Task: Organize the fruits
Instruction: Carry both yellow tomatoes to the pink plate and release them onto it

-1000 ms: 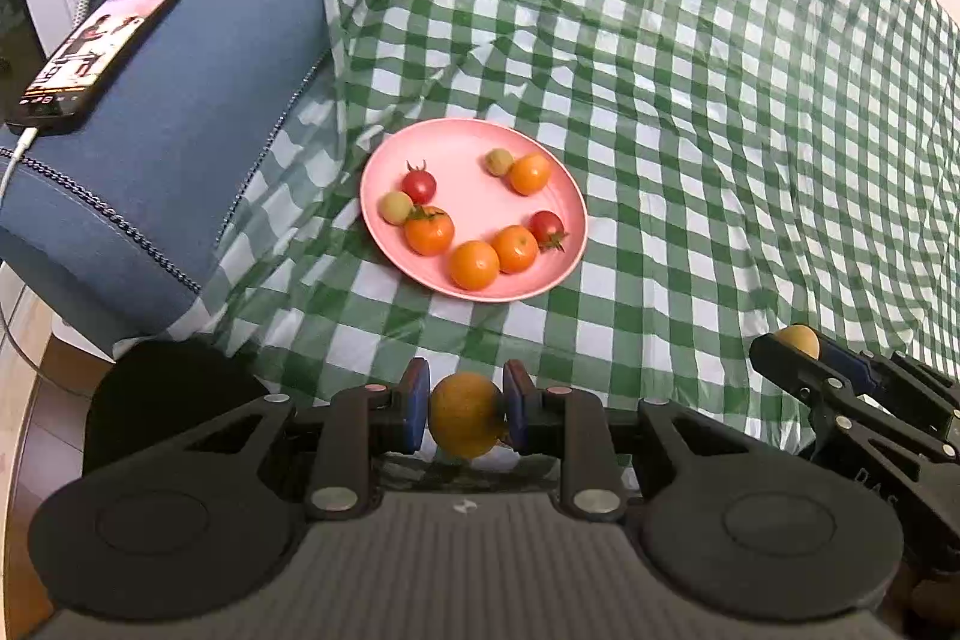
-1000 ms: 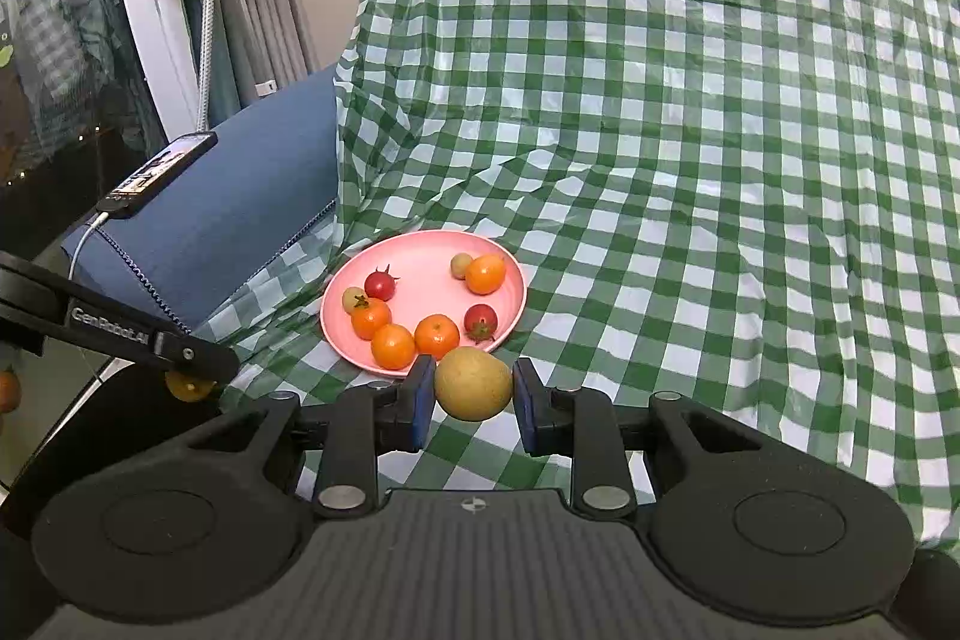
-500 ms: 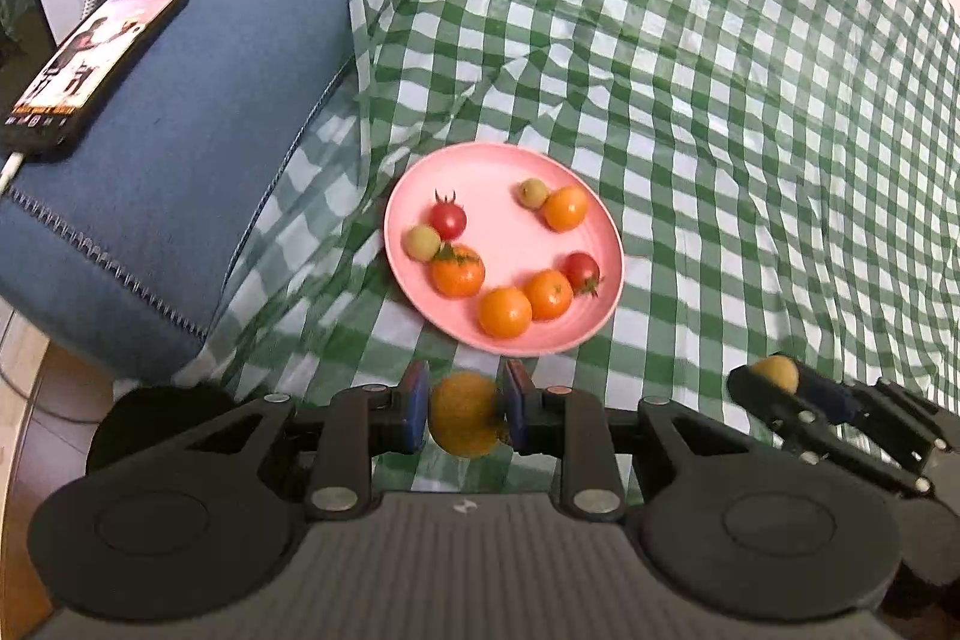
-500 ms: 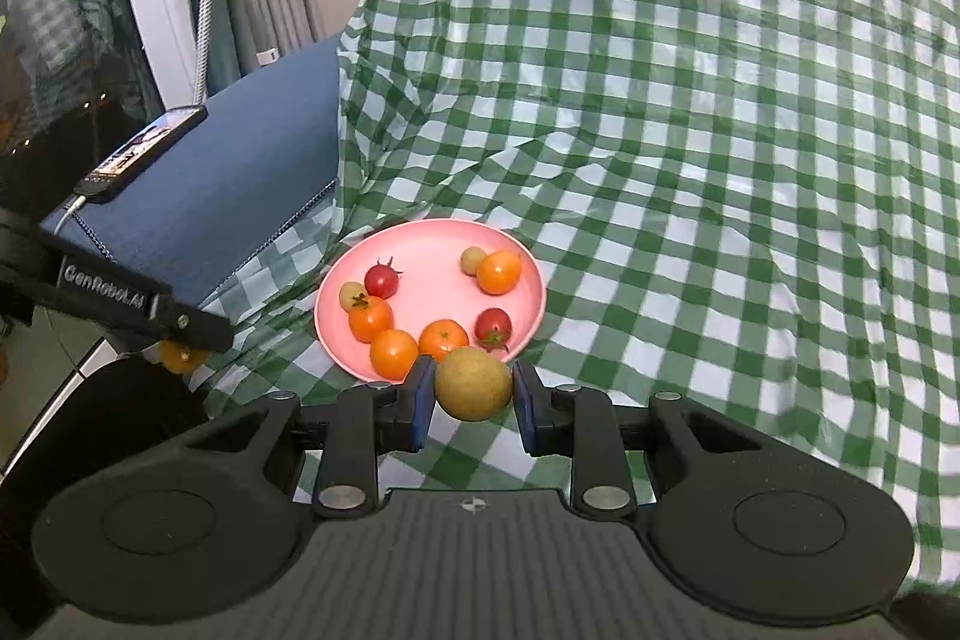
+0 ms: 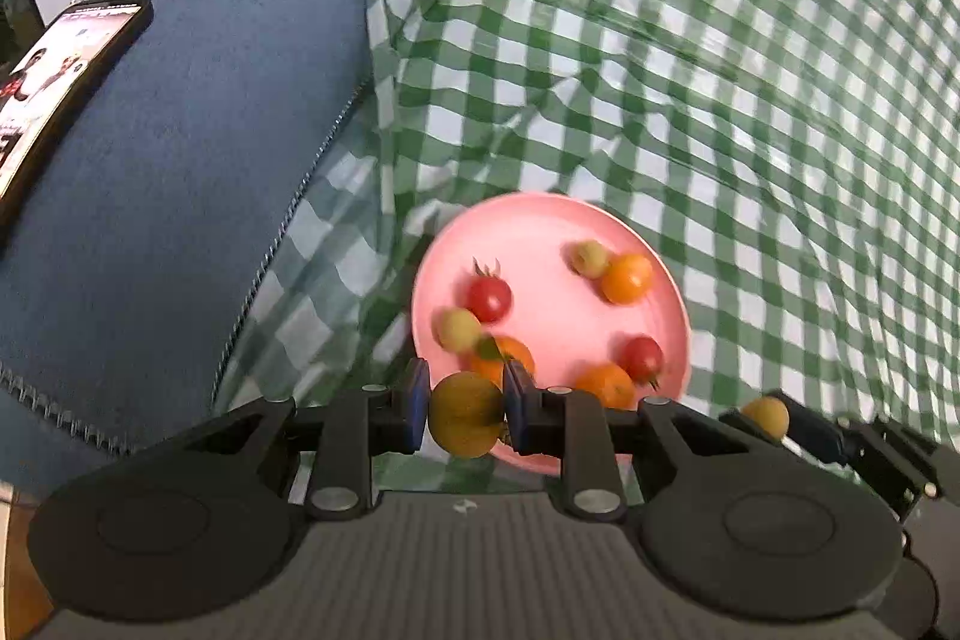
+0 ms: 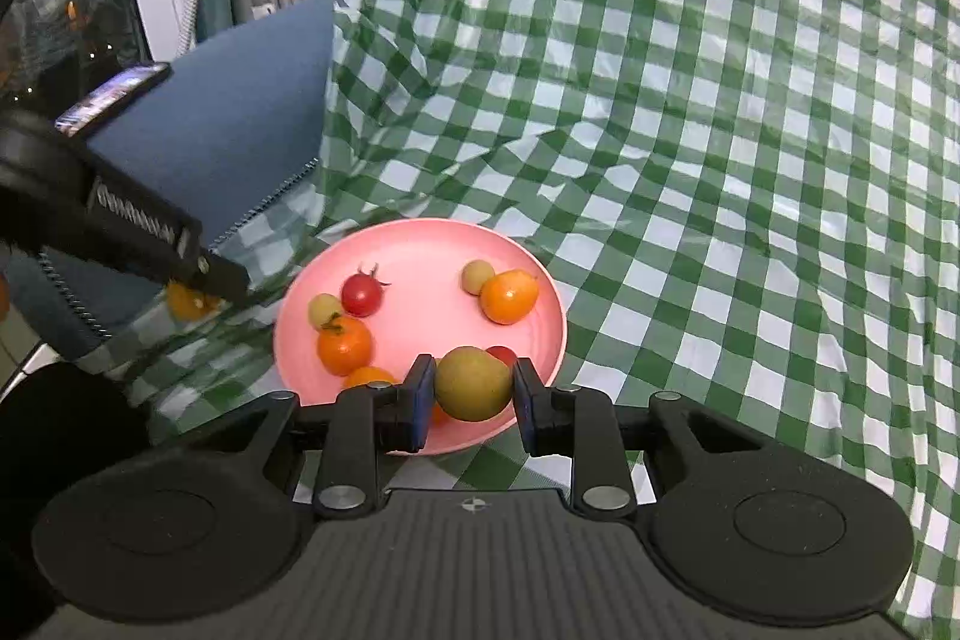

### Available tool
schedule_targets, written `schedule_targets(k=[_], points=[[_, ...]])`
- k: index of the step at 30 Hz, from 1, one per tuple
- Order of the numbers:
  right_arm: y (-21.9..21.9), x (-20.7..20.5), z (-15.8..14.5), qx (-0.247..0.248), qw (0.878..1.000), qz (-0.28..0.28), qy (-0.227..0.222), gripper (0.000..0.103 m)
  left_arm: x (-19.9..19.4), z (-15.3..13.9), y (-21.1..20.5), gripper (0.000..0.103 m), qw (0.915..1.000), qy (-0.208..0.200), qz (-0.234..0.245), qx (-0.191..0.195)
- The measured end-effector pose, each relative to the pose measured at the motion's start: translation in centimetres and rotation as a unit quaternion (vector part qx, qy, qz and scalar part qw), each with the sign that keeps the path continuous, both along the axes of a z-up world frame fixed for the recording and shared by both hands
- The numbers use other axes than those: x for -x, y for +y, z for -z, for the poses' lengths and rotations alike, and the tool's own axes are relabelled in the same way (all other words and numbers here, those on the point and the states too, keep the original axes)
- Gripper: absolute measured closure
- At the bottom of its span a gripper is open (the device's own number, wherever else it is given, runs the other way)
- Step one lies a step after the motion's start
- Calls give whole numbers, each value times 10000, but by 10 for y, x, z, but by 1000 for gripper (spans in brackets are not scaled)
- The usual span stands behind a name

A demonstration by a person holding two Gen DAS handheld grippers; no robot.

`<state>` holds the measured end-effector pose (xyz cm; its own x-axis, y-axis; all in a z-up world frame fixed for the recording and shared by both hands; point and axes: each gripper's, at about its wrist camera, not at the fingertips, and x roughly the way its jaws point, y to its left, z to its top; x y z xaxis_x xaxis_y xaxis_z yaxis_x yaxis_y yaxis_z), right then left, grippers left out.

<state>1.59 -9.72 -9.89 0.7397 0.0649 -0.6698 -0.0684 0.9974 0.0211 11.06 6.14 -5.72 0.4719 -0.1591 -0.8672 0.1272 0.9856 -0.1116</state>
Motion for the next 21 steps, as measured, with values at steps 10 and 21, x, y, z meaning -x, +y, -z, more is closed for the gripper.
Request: schedule_targets(k=[10, 21], points=[[-3, -46, 30, -24, 9997, -47, 230, 74, -44, 35, -24, 74, 9989, 317, 316, -98], [6, -78, 45, 57, 9990, -364, 246, 74, -77, 62, -55, 74, 9962, 363, 679, -395]])
